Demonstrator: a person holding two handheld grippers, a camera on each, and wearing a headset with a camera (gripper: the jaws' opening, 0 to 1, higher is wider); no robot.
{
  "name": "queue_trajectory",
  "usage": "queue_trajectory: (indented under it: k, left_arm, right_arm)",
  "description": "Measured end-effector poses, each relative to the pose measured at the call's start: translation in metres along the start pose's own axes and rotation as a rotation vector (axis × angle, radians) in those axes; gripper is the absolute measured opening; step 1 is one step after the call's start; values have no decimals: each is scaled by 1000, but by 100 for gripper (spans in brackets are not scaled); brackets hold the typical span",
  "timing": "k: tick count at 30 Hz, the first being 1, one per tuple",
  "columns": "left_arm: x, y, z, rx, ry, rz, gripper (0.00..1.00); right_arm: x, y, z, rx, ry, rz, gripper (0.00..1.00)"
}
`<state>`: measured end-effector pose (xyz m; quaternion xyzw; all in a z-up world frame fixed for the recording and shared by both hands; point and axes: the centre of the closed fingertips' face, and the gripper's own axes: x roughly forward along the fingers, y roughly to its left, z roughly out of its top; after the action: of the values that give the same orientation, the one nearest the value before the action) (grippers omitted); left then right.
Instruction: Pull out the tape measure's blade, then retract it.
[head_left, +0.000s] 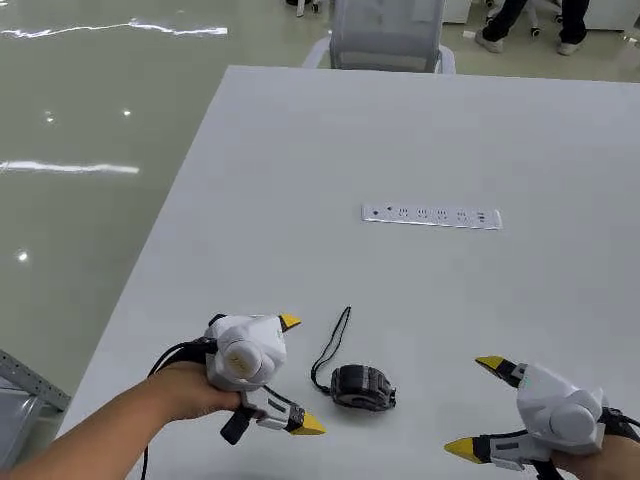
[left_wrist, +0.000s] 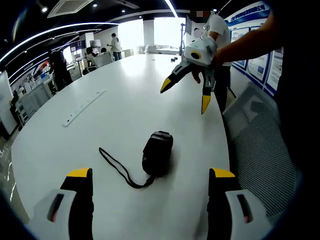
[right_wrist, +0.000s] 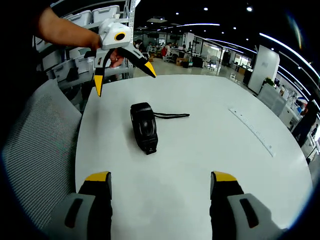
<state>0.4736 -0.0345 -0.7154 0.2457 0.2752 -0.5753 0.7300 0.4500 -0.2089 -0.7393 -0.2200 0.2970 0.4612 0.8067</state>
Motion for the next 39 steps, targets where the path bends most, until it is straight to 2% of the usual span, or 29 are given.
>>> queue_trajectory:
  k: [11,17,24,27,32,35,39]
  left_arm:
    - [20,-2,9,59,36,-45,92]
    - [29,-1,8,98,70,-69,88]
    - [36,2,14,117,87,-95,83]
    - [42,3,13,132,100,-96,81]
    - [49,-4,9,138,121,-125,77]
    - [53,-6,6,140,138,-143,70]
    - [58,-4,6,141,140,-137,64]
  right_arm:
    - [16,-2,10,-28,6,50,77]
    - [25,-1,13,-58,34,94,73]
    - [34,-5,21,-84,46,121,71]
    - [38,-5,24,-89,48,133,70]
    - [46,-1,25,-94,56,153,67]
    - [50,2,25,-93,64,169,65]
    - [56,4,22,-101,78,184,63]
